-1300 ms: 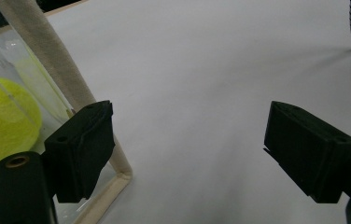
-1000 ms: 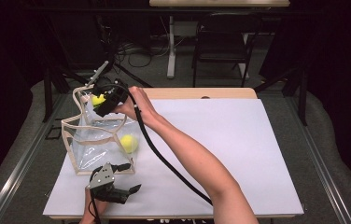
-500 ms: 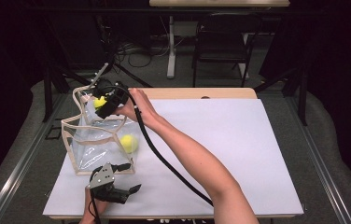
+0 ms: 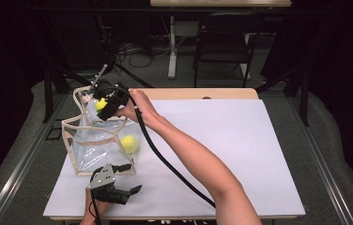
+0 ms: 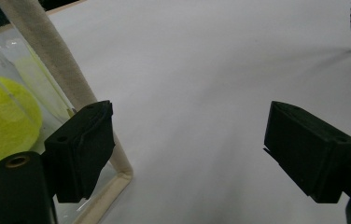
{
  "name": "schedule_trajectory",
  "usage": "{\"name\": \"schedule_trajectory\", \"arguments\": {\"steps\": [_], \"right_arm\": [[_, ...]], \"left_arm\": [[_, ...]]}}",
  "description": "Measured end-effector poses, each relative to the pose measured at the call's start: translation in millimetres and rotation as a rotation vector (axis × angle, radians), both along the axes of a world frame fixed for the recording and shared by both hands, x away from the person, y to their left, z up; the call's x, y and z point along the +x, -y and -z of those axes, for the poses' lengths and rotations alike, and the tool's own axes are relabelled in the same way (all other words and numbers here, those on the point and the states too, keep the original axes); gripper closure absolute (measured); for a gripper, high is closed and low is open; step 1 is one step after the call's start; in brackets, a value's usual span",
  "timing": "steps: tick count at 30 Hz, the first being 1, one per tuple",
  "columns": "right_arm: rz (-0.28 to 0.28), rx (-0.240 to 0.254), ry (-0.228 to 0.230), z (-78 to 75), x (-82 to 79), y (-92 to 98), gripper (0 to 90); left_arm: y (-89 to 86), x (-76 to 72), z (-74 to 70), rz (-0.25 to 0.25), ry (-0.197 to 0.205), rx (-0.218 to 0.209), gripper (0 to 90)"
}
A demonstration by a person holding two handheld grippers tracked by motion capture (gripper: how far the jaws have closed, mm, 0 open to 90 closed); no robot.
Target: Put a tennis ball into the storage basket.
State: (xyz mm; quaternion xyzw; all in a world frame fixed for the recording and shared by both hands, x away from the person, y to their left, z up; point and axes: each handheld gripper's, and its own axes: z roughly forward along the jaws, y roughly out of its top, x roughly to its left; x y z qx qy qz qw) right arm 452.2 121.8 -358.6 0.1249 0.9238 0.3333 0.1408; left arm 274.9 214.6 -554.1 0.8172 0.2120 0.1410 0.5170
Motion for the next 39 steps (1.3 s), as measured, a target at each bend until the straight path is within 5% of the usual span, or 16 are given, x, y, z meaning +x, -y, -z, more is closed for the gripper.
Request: {"name": "schedule_trajectory", "arguments": {"steps": [24, 27, 33, 39], "right_arm": [[-0.022, -0.071, -0.031, 12.1, 0.0, -5.1, 25.6], [-0.021, -0.095, -0.047, 14.6, 0.7, -6.0, 20.0], [-0.011, -0.008, -0.057, 4.6, 0.0, 6.2, 3.8], [-0.014, 0.059, -0.065, -5.1, -1.3, 25.5, 0.0]], "left_arm": [[0.4, -0.1, 0.1, 0.003, 0.000, 0.003, 16.1], [-0.2, -0.1, -0.1, 0.001, 0.001, 0.003, 16.1], [0.3, -0.3, 0.1, 0.001, -0.002, 0.001, 16.1], [1.4, 0.5, 0.1, 0.006, -0.003, 0.009, 16.1]]}}
